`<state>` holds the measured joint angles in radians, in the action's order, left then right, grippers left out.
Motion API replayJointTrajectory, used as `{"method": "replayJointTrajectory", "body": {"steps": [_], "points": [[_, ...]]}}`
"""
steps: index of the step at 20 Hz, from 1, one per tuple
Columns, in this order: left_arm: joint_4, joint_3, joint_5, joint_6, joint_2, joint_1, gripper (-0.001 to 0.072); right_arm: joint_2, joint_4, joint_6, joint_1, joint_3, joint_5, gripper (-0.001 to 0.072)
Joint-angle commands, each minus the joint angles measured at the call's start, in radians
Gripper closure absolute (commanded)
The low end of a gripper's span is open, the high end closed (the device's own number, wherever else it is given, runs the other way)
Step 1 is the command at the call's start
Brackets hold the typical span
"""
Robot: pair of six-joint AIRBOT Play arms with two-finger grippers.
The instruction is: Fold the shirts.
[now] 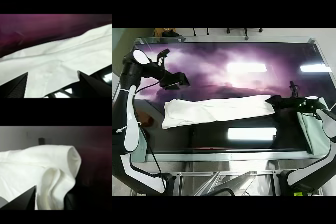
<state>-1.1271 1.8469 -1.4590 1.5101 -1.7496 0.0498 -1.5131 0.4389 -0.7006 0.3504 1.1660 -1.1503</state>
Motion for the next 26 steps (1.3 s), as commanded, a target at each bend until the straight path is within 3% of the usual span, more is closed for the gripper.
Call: {"method": "replayJointTrajectory", "body": {"steps": [1,2,3,5,6,8,12,16,18,21,26], "points": [[0.002,0.001,0.023,0.0,-0.003,0.079,0.0017,-0.013,0.018,-0.007,-0.027,0.022,-0.023,0.0502],[0.004,0.002,0.029,0.0,-0.009,0.097,0.0118,-0.013,0.018,-0.007,-0.027,0.039,-0.05,0.0655],[0.003,0.002,0.034,0.0,-0.022,0.122,0.0309,-0.01,0.018,-0.011,-0.027,0.056,-0.072,0.069],[0.006,0.002,0.034,0.002,-0.066,0.179,0.0589,0.014,0.018,-0.042,-0.026,0.082,-0.098,0.0691],[0.013,0.002,0.032,0.001,-0.098,0.215,0.0661,0.038,0.019,-0.065,-0.025,0.101,-0.125,0.0691],[0.079,0.003,0.066,0.0,-0.166,0.296,0.0684,0.106,0.019,-0.103,-0.025,0.146,-0.197,0.0691],[0.169,0.003,0.267,-0.002,-0.305,0.466,0.0684,0.324,0.038,-0.248,-0.026,0.228,-0.293,0.0691],[0.302,0.072,0.404,0.0,-0.448,0.592,0.0684,0.521,0.172,-0.401,-0.026,0.307,-0.332,0.0691],[0.38,0.161,0.384,-0.001,-0.505,0.612,0.0684,0.572,0.199,-0.436,-0.026,0.309,-0.335,0.0691],[0.512,0.253,0.228,-0.046,-0.486,0.574,0.0685,0.586,0.196,-0.455,-0.029,0.309,-0.377,0.0691],[0.74,0.17,-0.003,-0.145,-0.175,0.341,0.0686,0.572,0.141,-0.46,-0.101,0.306,-0.309,0.0691]]}}
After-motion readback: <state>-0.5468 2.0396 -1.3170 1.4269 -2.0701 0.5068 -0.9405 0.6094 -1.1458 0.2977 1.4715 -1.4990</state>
